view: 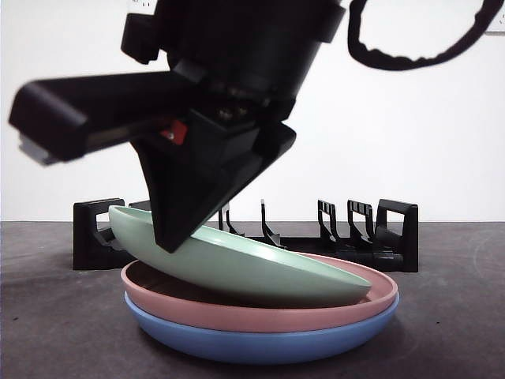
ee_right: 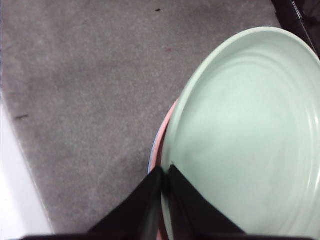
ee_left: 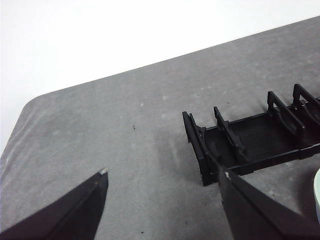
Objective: Place the plate
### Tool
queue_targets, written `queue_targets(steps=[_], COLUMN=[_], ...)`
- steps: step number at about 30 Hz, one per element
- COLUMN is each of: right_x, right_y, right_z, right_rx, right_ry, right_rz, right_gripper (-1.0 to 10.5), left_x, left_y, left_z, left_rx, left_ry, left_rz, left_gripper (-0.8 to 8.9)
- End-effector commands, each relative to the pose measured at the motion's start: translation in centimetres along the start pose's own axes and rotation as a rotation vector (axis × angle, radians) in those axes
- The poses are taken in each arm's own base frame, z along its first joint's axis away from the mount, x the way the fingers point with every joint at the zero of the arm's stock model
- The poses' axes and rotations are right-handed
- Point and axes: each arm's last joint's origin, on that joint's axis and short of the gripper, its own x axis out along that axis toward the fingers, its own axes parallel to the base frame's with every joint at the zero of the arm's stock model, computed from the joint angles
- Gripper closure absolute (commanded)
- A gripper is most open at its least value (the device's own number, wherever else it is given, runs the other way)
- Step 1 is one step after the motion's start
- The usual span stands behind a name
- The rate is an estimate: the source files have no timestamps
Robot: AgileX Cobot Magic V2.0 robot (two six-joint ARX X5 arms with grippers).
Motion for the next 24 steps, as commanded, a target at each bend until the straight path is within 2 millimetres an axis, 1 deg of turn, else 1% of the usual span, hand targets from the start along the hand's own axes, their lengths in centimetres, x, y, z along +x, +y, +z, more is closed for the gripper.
queue_targets(steps=[1, 5, 8, 12, 16, 19, 24], right_x=[0.3, 0.5, 0.6, 0.6, 0.4, -0.6, -3.4], right_y=[0.3, -0.1, -0.3, -0.5, -0.5, -0.7, -1.9], right_z=[0.1, -0.3, -0.5, -0.8, -0.6, 0.2, 2.0], right_rx=[-0.019, -0.013, -0.014, -0.018, -0.017, -0.008, 0.018], right_ry=[0.007, 0.045, 0.073, 0.099, 0.1, 0.094, 0.001], right_rz=[0.024, 0.066, 0.06, 0.057, 0.084, 0.144, 0.152], right_gripper=[9.3, 9.3, 9.2, 7.8, 7.6, 6.5, 6.4], left_x=[-0.2, -0.2, -0.2, -0.2, -0.2, -0.2, -0.2], left_y=[0.1, 0.1, 0.1, 0.1, 0.1, 0.1, 0.1], left_z=[0.5, 0.5, 0.4, 0.4, 0.4, 0.4, 0.4], left_rx=[-0.013, -0.035, -0.038, -0.037, -0.036, -0.035, -0.036], left_ry=[-0.022, -0.022, -0.021, -0.02, -0.017, -0.016, -0.017], left_rz=[-0.003, -0.003, -0.003, -0.003, -0.004, -0.004, -0.004], left_gripper=[4.74, 4.74, 4.74, 4.74, 4.74, 4.74, 4.74])
